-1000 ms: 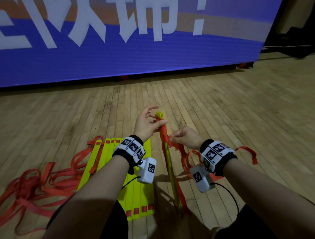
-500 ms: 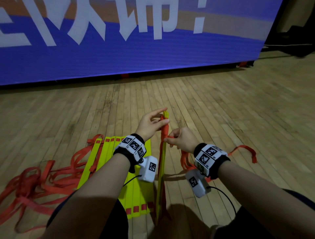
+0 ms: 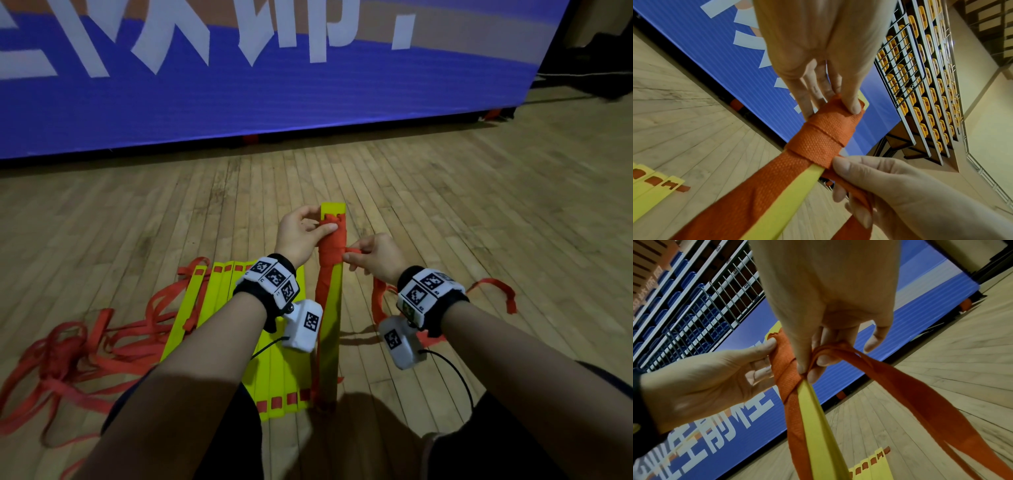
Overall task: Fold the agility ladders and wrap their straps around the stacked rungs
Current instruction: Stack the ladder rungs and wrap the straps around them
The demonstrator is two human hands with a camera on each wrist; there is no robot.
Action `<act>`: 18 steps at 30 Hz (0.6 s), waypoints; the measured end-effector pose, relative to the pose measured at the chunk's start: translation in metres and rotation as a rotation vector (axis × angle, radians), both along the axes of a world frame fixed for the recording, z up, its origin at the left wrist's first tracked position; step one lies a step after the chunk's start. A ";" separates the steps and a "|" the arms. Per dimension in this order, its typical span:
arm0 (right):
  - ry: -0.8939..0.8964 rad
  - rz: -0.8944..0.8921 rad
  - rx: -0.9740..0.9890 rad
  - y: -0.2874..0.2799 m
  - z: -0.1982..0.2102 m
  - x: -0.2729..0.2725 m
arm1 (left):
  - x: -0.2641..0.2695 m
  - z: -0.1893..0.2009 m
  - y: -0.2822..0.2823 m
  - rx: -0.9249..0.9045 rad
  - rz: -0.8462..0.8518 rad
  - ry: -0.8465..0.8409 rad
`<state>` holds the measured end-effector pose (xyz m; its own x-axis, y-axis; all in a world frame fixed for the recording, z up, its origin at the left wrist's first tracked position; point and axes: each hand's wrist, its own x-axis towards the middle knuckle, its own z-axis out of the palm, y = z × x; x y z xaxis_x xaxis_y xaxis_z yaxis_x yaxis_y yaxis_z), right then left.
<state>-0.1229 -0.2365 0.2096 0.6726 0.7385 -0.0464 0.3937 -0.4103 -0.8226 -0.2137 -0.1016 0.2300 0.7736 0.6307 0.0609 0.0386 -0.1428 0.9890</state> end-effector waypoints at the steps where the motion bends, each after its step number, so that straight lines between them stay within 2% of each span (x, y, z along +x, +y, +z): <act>1: -0.014 0.007 -0.008 0.000 -0.001 0.000 | 0.000 -0.001 0.000 0.006 0.019 0.004; 5: -0.066 0.041 -0.083 -0.002 -0.004 -0.001 | 0.000 -0.001 0.002 -0.018 0.110 -0.001; 9: -0.069 -0.009 -0.080 0.000 -0.004 0.000 | 0.000 -0.001 0.005 -0.055 0.162 0.005; 13: -0.096 -0.019 -0.083 0.001 -0.003 -0.003 | 0.001 -0.004 0.004 -0.006 0.172 -0.013; 18: -0.157 -0.033 -0.195 0.007 -0.014 -0.009 | 0.004 -0.011 0.000 0.046 0.173 -0.043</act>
